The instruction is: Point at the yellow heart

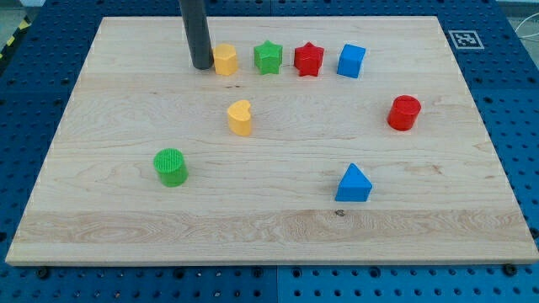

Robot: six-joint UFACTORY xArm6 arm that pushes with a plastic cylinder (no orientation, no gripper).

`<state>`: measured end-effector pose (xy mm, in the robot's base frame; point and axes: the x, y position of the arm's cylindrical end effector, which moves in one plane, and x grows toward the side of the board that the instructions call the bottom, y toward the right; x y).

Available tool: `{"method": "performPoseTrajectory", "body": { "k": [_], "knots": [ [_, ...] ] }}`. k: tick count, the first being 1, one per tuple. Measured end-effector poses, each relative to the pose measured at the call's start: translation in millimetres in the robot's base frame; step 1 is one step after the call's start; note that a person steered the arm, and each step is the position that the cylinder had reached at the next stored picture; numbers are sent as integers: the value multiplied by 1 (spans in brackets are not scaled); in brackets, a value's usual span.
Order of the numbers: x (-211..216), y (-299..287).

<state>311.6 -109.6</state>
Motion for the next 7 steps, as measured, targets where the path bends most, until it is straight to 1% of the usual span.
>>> {"method": "performPoseTrajectory", "body": {
  "k": [3, 4, 5, 6, 7],
  "knots": [
    [0, -1],
    [28, -19],
    [73, -27],
    [120, -17],
    [157, 16]
  ]
}}
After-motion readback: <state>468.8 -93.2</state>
